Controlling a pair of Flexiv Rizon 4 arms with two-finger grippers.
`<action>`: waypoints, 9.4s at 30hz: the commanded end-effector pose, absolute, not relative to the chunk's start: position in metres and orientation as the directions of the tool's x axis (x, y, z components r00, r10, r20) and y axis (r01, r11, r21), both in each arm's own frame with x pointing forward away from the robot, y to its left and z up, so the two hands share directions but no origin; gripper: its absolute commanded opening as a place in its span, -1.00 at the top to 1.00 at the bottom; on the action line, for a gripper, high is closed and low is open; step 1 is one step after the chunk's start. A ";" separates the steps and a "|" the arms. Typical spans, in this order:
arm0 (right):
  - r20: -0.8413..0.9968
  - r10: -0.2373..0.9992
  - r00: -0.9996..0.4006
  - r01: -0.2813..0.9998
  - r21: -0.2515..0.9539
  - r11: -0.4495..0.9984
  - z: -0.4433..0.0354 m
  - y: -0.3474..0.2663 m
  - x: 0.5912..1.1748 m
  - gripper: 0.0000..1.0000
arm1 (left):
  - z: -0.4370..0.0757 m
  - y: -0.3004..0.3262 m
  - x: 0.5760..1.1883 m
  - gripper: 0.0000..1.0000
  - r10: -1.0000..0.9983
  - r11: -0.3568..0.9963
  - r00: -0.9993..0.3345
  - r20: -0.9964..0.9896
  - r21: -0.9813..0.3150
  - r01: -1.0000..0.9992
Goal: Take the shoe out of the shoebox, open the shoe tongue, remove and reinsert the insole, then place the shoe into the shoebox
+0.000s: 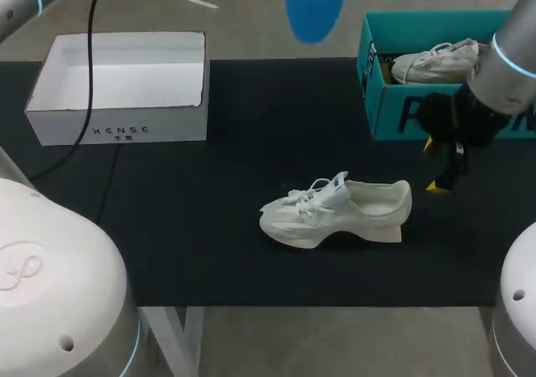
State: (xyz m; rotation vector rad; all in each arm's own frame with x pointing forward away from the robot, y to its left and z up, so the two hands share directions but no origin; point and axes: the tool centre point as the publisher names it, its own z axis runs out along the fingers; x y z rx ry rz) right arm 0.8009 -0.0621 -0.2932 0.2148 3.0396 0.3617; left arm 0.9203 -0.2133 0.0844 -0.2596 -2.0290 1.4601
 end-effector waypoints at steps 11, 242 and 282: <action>-0.059 0.148 -0.987 0.130 0.237 0.963 -0.293 -0.062 0.799 -1.00 | 0.084 -0.213 0.921 1.00 0.494 0.370 -0.789 0.366 -0.909 -0.190; -0.146 0.721 -0.677 0.725 0.038 0.688 -0.320 -0.005 0.773 1.00 | 0.078 -0.223 0.906 1.00 0.414 0.381 -0.818 0.400 -0.892 -0.244; -0.082 0.990 0.112 0.982 0.160 -0.098 -0.327 0.014 0.746 1.00 | 0.078 -0.223 0.906 1.00 0.414 0.381 -0.818 0.400 -0.892 -0.244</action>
